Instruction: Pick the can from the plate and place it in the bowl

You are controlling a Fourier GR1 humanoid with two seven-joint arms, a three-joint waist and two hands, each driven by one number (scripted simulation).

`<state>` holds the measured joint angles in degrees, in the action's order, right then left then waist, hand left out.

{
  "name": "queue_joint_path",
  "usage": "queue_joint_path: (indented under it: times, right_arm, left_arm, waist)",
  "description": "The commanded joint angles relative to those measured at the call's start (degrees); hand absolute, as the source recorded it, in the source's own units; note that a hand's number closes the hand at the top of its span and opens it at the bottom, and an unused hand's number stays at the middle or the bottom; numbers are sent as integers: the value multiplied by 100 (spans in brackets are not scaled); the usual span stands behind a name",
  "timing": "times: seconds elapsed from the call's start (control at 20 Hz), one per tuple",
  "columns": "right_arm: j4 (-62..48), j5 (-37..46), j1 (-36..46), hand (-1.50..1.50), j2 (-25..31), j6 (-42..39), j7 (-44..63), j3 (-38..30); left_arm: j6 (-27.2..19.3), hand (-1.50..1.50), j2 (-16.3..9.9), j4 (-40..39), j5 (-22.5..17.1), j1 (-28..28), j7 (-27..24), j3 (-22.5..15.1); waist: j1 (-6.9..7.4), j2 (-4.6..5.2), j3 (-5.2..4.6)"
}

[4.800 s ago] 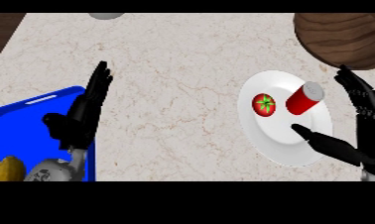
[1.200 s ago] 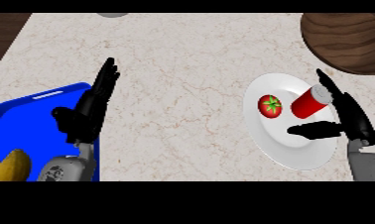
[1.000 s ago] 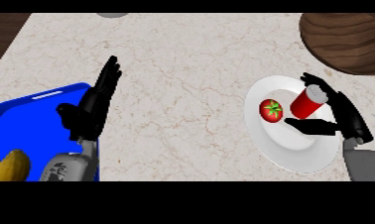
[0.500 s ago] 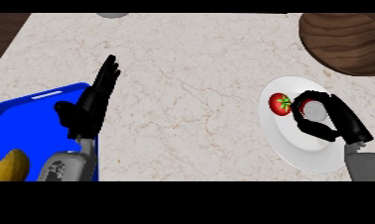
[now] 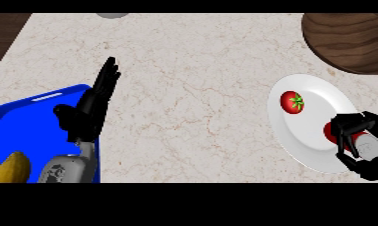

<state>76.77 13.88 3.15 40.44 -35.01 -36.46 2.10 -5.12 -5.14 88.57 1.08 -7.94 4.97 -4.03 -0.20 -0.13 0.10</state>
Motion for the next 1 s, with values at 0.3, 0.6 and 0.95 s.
queue_joint_path:
  times: [0.3, 0.6, 0.95]
  right_arm:
    - [187, -1659, -160, 150, 1081, -679, -2349, -663]
    - [478, -2641, -591, 150, 1980, -625, -2372, -1510]
    - [276, -3530, -103, 150, 2660, -645, -1183, -1907]
  left_arm:
    - [-52, 0, -8, 18, 34, 21, 63, 42]
    - [-101, 0, -18, 36, -63, -125, 216, 207]
    - [-214, 0, 259, 38, 237, -86, 134, -196]
  waist:
    - [-73, -11, 5]
    - [-179, -28, -5]
    - [9, 14, -10]
